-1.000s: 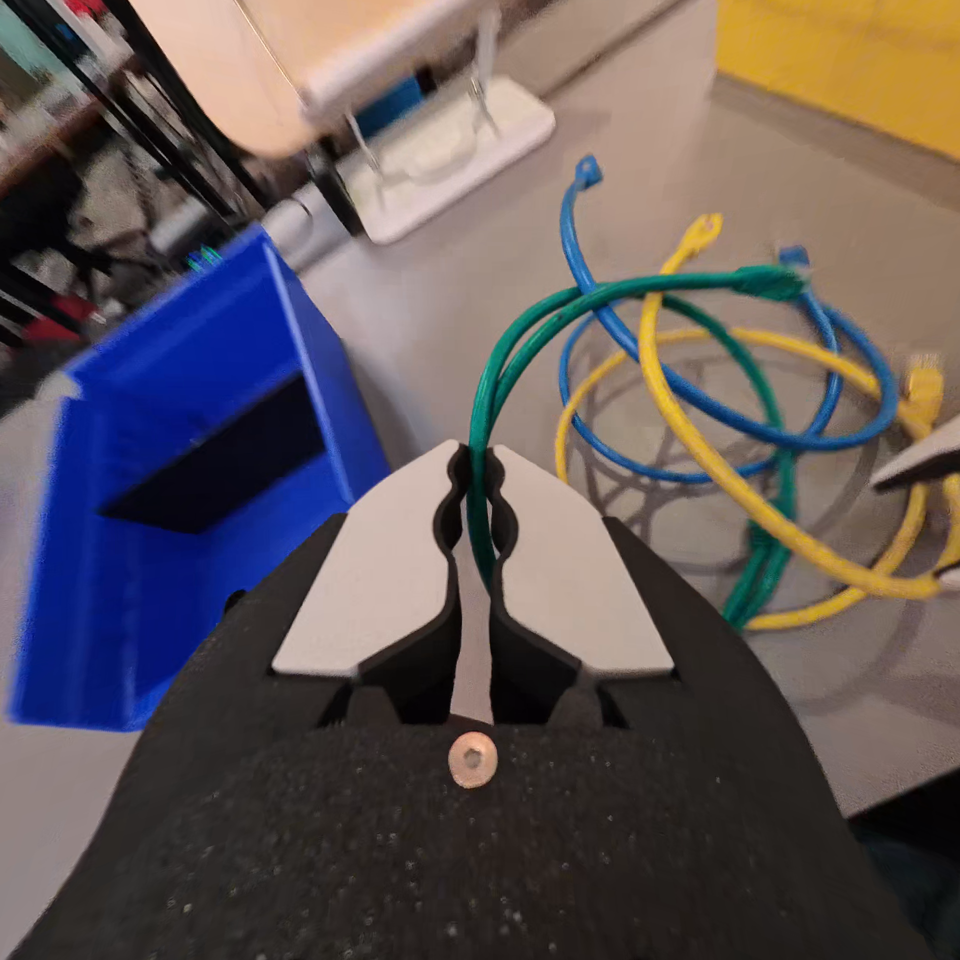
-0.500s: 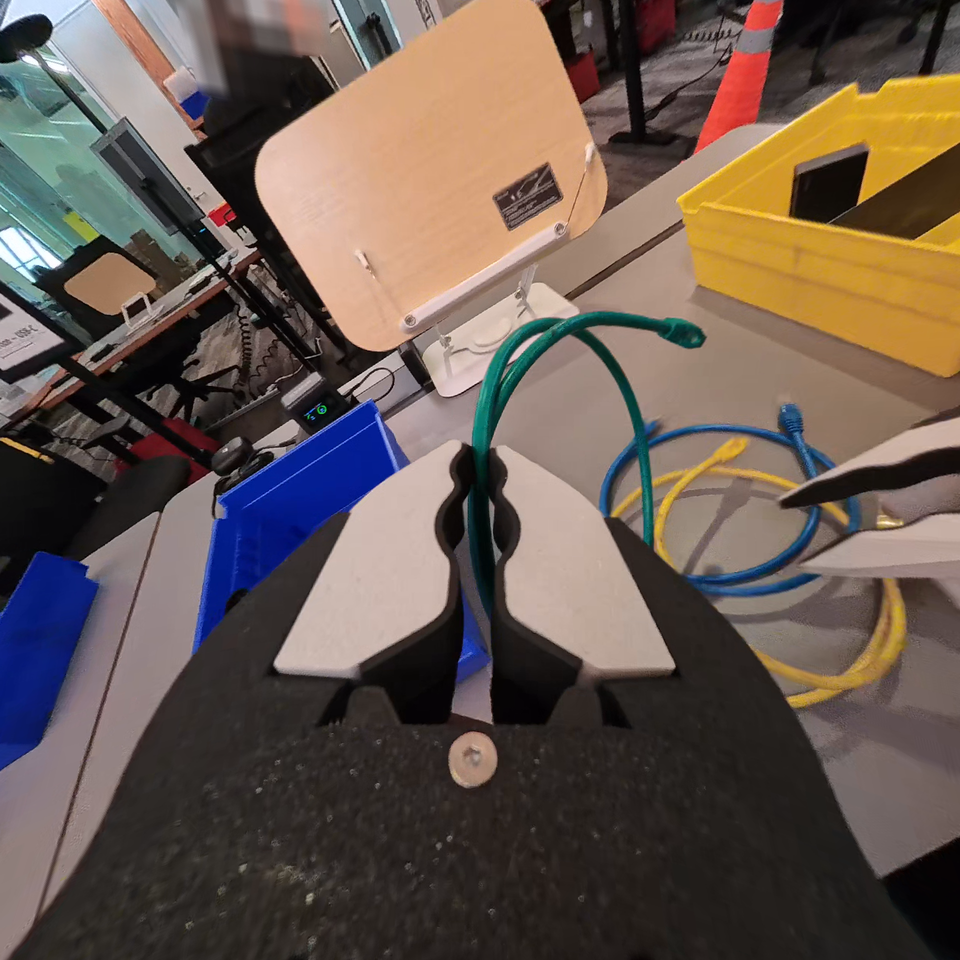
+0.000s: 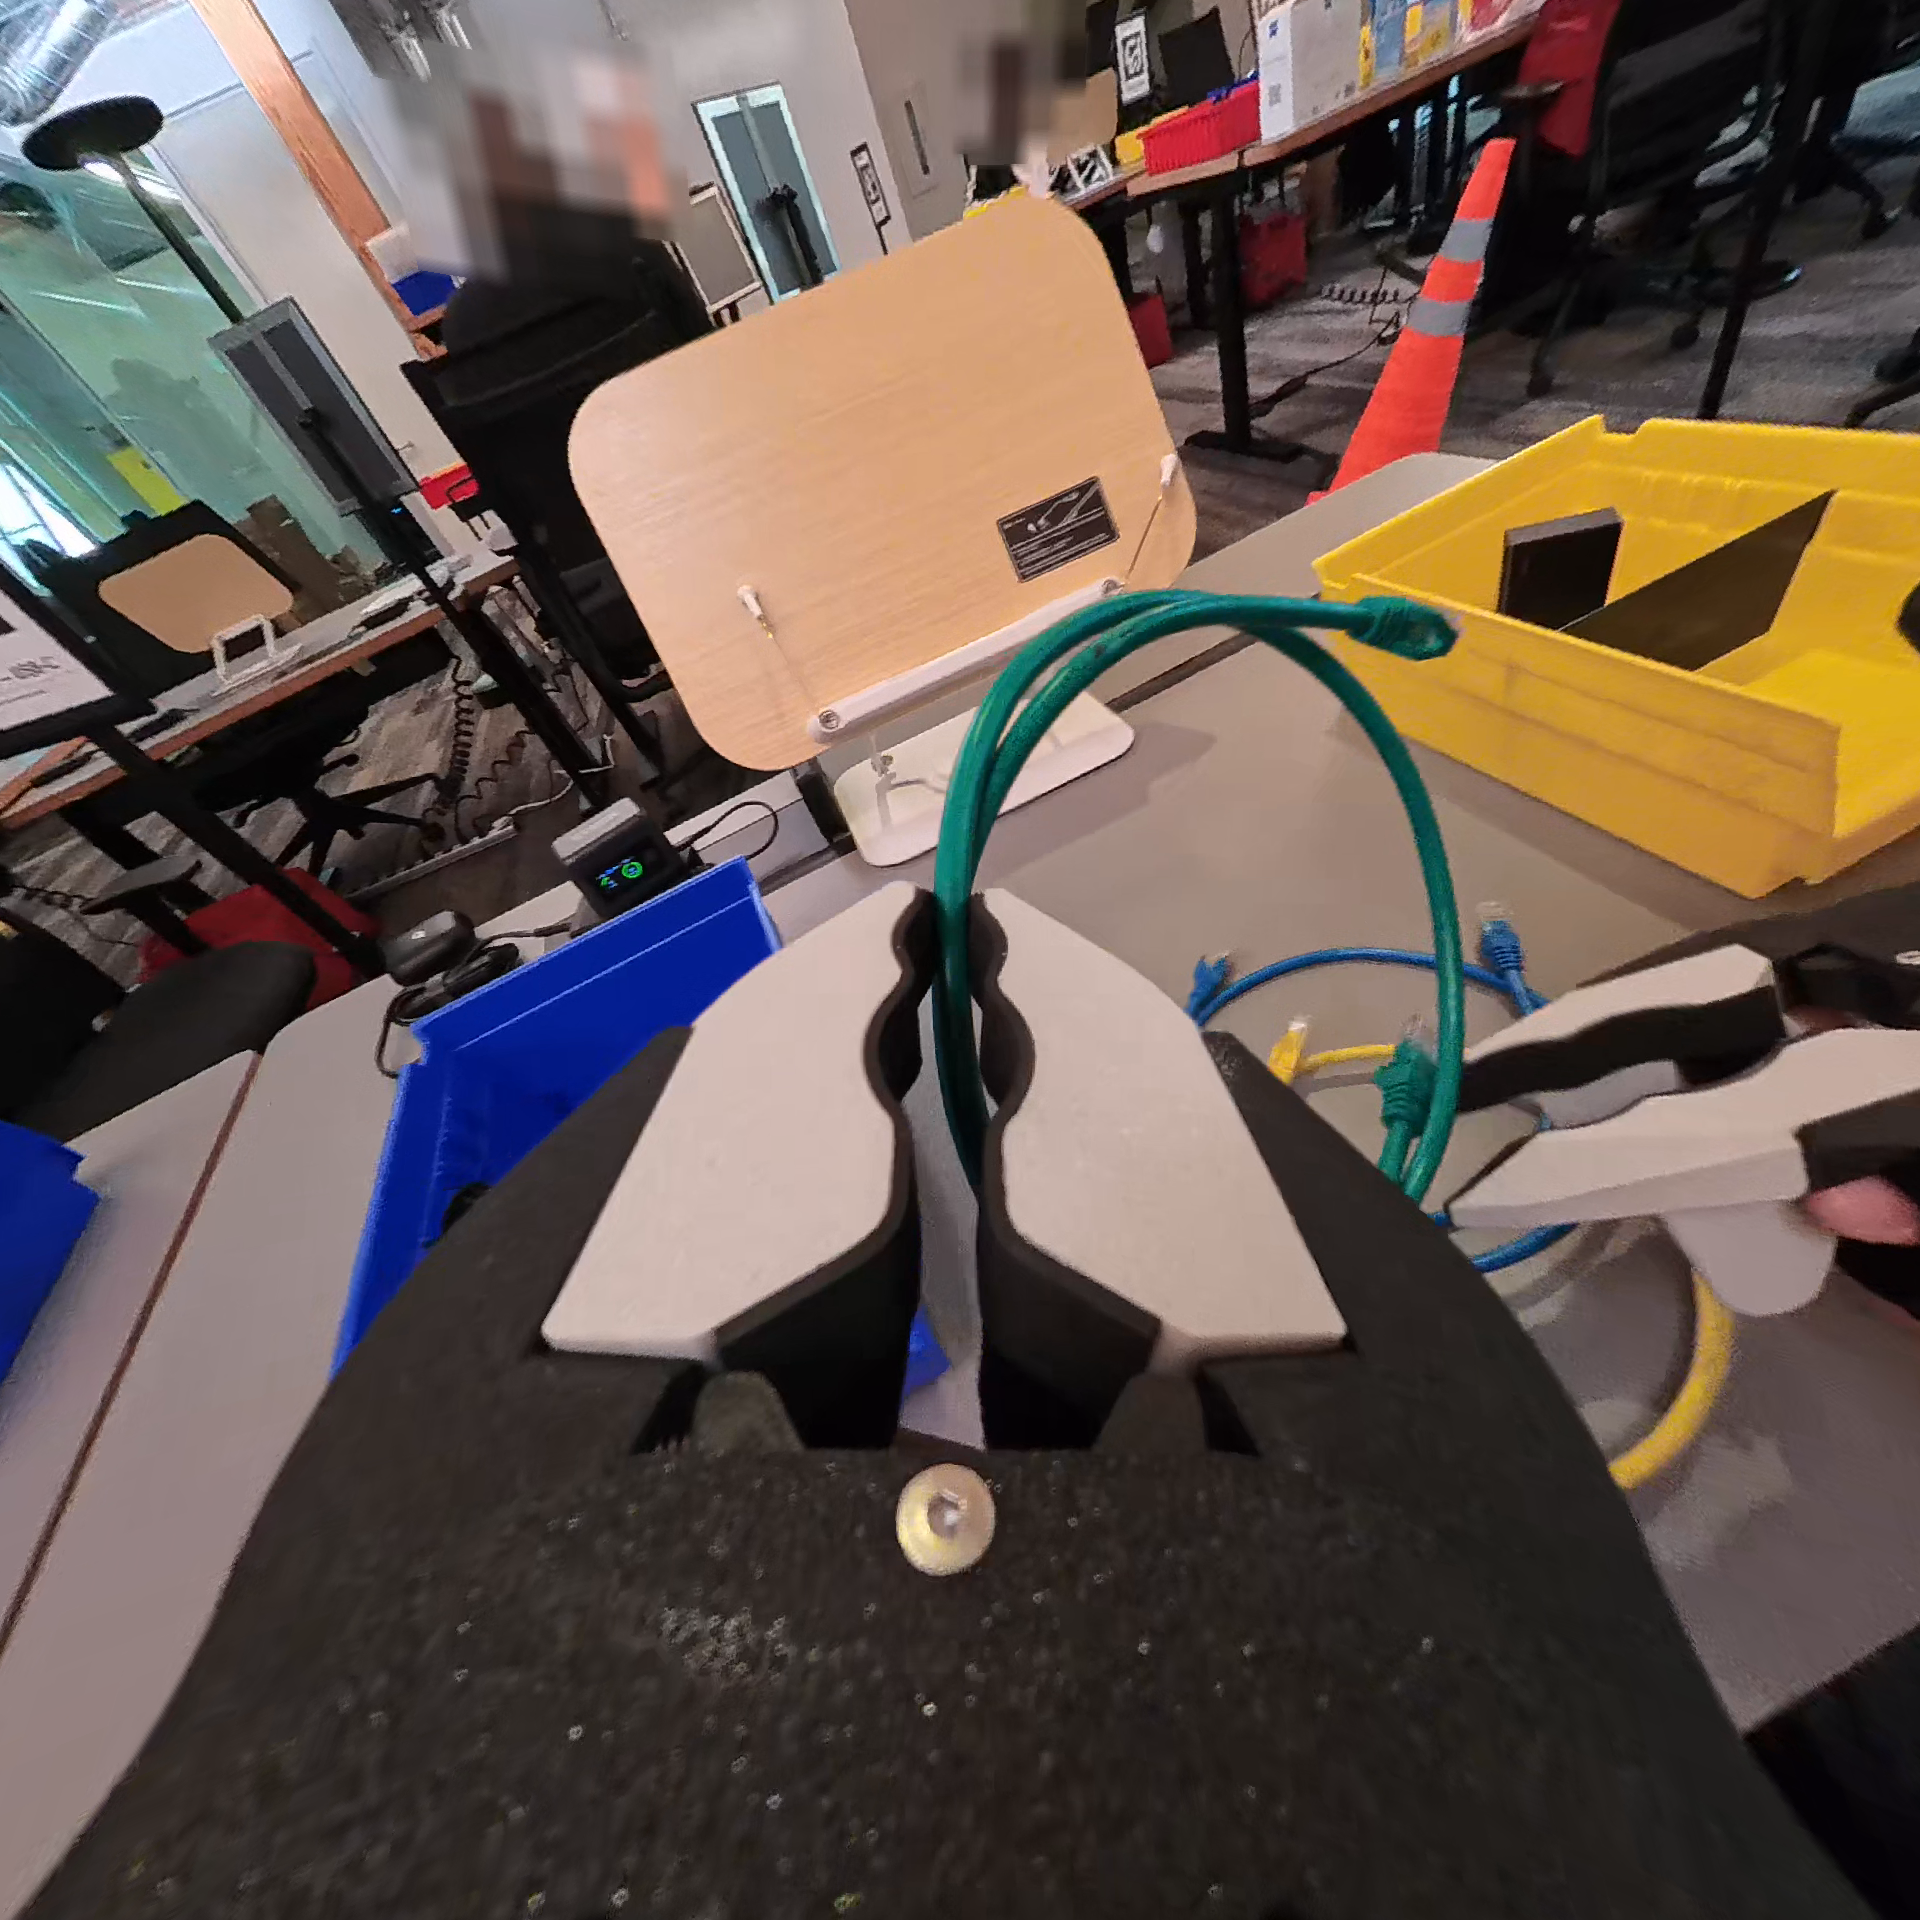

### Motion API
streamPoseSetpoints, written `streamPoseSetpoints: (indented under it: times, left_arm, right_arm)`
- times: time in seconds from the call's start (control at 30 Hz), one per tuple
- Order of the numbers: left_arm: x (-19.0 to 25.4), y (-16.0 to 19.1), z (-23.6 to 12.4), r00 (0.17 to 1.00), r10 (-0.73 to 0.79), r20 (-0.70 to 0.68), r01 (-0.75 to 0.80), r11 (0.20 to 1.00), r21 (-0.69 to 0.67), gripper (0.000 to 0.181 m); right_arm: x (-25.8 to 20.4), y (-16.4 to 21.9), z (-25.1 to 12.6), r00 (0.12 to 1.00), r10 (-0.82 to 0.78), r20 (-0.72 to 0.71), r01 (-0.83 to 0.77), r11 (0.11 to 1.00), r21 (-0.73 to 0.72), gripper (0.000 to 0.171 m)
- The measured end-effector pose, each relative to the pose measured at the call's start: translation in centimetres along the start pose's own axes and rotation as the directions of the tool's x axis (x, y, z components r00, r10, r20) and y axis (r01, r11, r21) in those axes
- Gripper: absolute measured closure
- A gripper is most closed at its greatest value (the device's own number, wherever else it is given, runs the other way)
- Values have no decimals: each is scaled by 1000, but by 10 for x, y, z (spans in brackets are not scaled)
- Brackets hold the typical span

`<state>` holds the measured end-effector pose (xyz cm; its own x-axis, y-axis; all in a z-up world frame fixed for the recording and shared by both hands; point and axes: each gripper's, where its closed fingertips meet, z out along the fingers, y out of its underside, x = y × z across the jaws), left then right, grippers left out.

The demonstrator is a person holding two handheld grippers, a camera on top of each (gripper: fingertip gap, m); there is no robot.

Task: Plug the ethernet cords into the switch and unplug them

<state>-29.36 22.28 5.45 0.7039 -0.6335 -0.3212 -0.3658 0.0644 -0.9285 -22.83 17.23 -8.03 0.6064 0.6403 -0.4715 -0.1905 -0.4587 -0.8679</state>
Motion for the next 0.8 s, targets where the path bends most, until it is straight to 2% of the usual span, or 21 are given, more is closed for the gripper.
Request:
streamPoseSetpoints:
  times: [0.03,0.13,0.27,0.33,0.43,0.53,0.63,0.67,0.73,0.8]
  left_arm:
    - [3,-1,0,1000,-12,-12,12,1000,5,176]
    - [9,1,2,997,-64,-47,65,998,18,176]
    - [17,8,9,976,-185,-115,188,982,19,176]
    - [17,9,11,966,-233,-113,238,971,35,176]
    - [12,11,12,940,-336,-66,341,936,88,176]
    - [15,17,14,884,-463,-62,467,874,137,176]
    - [25,26,18,846,-527,-85,534,837,117,176]
    - [29,29,20,837,-541,-85,548,830,108,176]
    - [34,34,21,854,-516,-62,520,848,100,176]
    - [38,37,22,877,-478,-47,480,872,96,176]
  right_arm:
    - [-4,-7,-4,999,-31,12,31,999,43,127]
    - [-8,-25,-19,998,-19,62,11,991,135,122]
    - [6,-21,-30,989,112,95,-125,982,143,118]
    - [0,-15,-29,965,200,168,-220,969,111,115]
    - [-19,-3,-18,894,340,291,-368,928,47,113]
    - [-36,-8,-5,786,478,393,-554,826,103,113]
    - [-47,-15,1,693,539,479,-663,737,129,116]
    - [-48,-17,1,681,542,492,-673,728,130,125]
    - [-41,-11,4,729,540,421,-642,752,147,160]
    - [-38,-7,1,797,486,359,-567,807,167,160]
